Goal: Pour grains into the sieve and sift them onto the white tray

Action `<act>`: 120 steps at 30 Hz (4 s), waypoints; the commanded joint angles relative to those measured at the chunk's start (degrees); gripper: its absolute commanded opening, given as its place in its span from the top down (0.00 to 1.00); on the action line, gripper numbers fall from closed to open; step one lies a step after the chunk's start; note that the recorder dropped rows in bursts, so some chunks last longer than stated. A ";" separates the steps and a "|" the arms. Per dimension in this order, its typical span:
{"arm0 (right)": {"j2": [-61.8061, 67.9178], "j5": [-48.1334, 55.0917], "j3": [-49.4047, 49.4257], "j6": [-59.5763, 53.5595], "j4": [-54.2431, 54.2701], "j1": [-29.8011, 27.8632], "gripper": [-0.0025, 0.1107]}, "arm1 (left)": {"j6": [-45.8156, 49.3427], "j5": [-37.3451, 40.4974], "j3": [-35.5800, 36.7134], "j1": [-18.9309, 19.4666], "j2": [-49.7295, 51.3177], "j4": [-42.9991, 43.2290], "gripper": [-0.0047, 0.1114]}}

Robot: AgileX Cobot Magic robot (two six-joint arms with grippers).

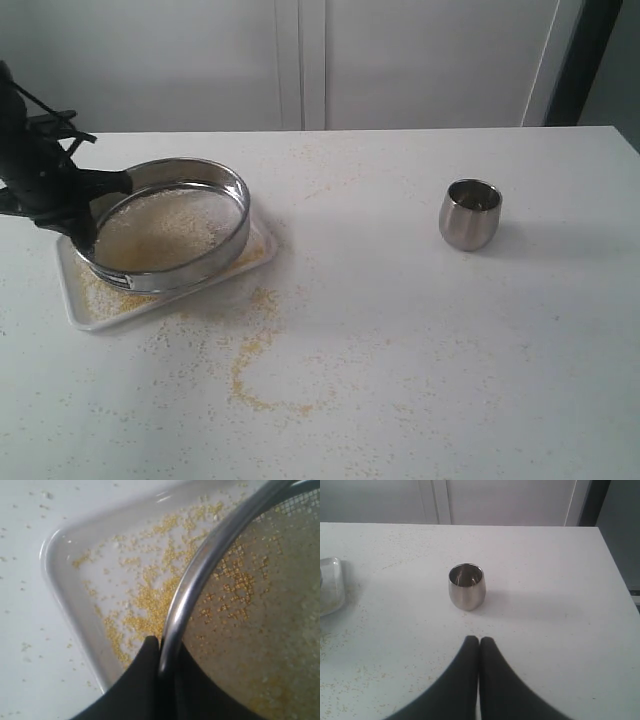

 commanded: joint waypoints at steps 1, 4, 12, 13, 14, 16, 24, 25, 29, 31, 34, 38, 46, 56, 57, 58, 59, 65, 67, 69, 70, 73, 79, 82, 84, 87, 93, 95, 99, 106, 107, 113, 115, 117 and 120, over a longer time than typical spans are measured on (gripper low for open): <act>-0.26 -0.57 0.22 0.17 0.22 -0.43 0.98 | -13.95 1.43 -0.16 3.23 -0.85 6.97 0.96; -0.26 -0.57 0.22 0.17 0.22 -0.43 0.98 | -9.80 2.90 -0.16 1.68 -0.98 3.20 0.96; -0.26 -0.57 0.22 0.17 0.22 -0.43 0.98 | -18.26 0.49 -0.16 1.39 -1.34 11.79 0.96; -0.26 -0.57 0.22 0.17 0.22 -0.43 0.98 | -19.07 1.11 -0.16 2.03 -1.34 8.22 0.96; -0.26 -0.44 0.22 0.17 0.22 -0.43 0.98 | -16.09 1.10 -0.16 2.04 -1.34 4.00 0.96; -0.26 -0.44 0.22 0.17 0.22 -0.43 0.98 | -6.05 0.06 -0.16 -0.16 -1.38 -1.77 0.96; -0.26 -0.44 0.22 0.17 0.22 -0.43 0.98 | -6.09 1.27 -0.16 1.00 -2.50 -0.85 0.96; -0.26 -0.44 0.22 0.17 0.22 -0.43 0.98 | -1.70 0.44 -0.16 -1.37 -2.62 -3.55 0.96; -0.26 -0.44 0.22 0.17 0.22 -0.43 0.98 | -10.24 2.34 -0.16 3.36 -2.74 6.17 0.96; -0.26 -0.44 0.22 0.17 0.07 -0.43 0.98 | -1.45 1.43 -0.16 3.17 -2.74 -4.51 0.96; -0.26 -0.44 0.22 0.17 0.07 -0.43 0.98 | 2.78 -1.32 -0.16 -0.02 -2.84 0.69 0.96; -0.26 -0.54 0.22 0.17 0.09 -0.43 0.98 | -9.86 0.29 -0.16 3.87 -2.73 5.91 0.96; -0.26 -0.54 0.22 0.17 0.19 -0.43 0.98 | 4.28 -2.61 -0.16 1.18 -2.51 -1.18 0.96; -0.26 -0.64 0.22 0.17 0.29 -0.43 0.98 | 7.71 -3.17 -0.16 -1.40 -2.47 -6.56 0.96; -0.26 -0.64 0.22 0.17 0.29 -0.43 0.98 | 2.40 -3.00 -0.16 -0.47 -2.38 -2.28 0.96; -0.26 -0.64 0.22 0.17 0.29 -0.43 0.98 | -2.08 -2.34 -0.16 0.47 -2.34 0.65 0.96; -0.26 -0.64 0.22 0.17 0.29 -0.43 0.98 | -6.30 -1.40 -0.16 1.70 -2.24 2.31 0.96; -0.26 -0.64 0.22 0.17 0.29 -0.43 0.98 | 5.71 -0.78 -0.16 -1.11 -2.24 -4.17 0.96; -0.26 -0.55 0.22 1.07 0.29 -0.43 0.98 | 1.43 -1.55 -0.16 -1.07 -2.12 3.53 0.96; -0.26 -0.55 0.22 2.58 0.29 -0.43 0.98 | -8.34 0.13 -0.16 1.03 -1.99 10.23 0.96; -0.26 -0.55 0.22 2.58 0.29 -0.43 0.98 | -11.15 1.07 -0.16 2.39 -1.99 10.82 0.96; -0.26 -0.55 0.22 2.58 0.29 -0.43 0.98 | -7.76 2.27 -0.16 3.71 -1.99 3.20 0.96; -0.26 -0.55 0.22 2.58 0.29 -0.43 0.98 | 5.77 -1.64 -0.16 0.62 -2.12 -5.12 0.96; -0.26 -0.55 0.22 2.58 0.29 -0.43 0.98 | -8.36 -1.61 -0.16 3.74 -1.89 0.23 0.96; -0.26 -0.45 0.22 2.55 0.18 -0.43 0.98 | -6.62 -0.78 -0.16 3.87 -1.89 -3.28 0.96; -0.26 -0.45 0.22 2.55 0.18 -0.43 0.98 | 3.08 0.02 -0.16 0.88 -1.89 -13.61 0.96; -0.26 -0.45 0.22 2.55 0.29 -0.43 0.98 | -5.97 -4.60 -0.16 1.30 -1.31 -2.62 0.96; -0.26 -0.45 0.22 2.55 0.29 -0.43 0.98 | -10.19 -2.16 -0.29 2.25 -1.31 -2.69 0.96; -0.26 -0.45 0.22 2.55 0.29 -0.43 0.98 | -1.64 1.73 -1.51 -1.04 -1.31 -5.19 0.96; -0.26 -0.45 0.22 2.55 0.29 -0.43 0.98 | -12.14 4.47 -4.96 -2.08 0.17 3.94 0.96; -0.26 -0.59 0.22 2.55 0.29 -0.43 0.98 | -5.57 4.59 -5.79 -3.00 0.17 -0.88 0.96; -0.26 -0.59 0.22 2.55 0.19 -0.43 0.98 | -11.96 4.39 -7.73 -0.53 0.42 5.17 0.96; -0.26 -0.59 0.22 2.55 0.19 -0.43 0.98 | -13.14 6.62 -7.33 1.92 0.64 3.54 0.96; -0.26 -0.59 0.22 2.55 0.19 -0.43 0.98 | -11.19 6.65 -6.71 2.02 0.73 -5.10 0.96; -0.26 -0.59 0.22 2.55 0.19 -0.43 0.98 | 4.73 4.96 -6.60 -2.09 0.73 -14.87 0.96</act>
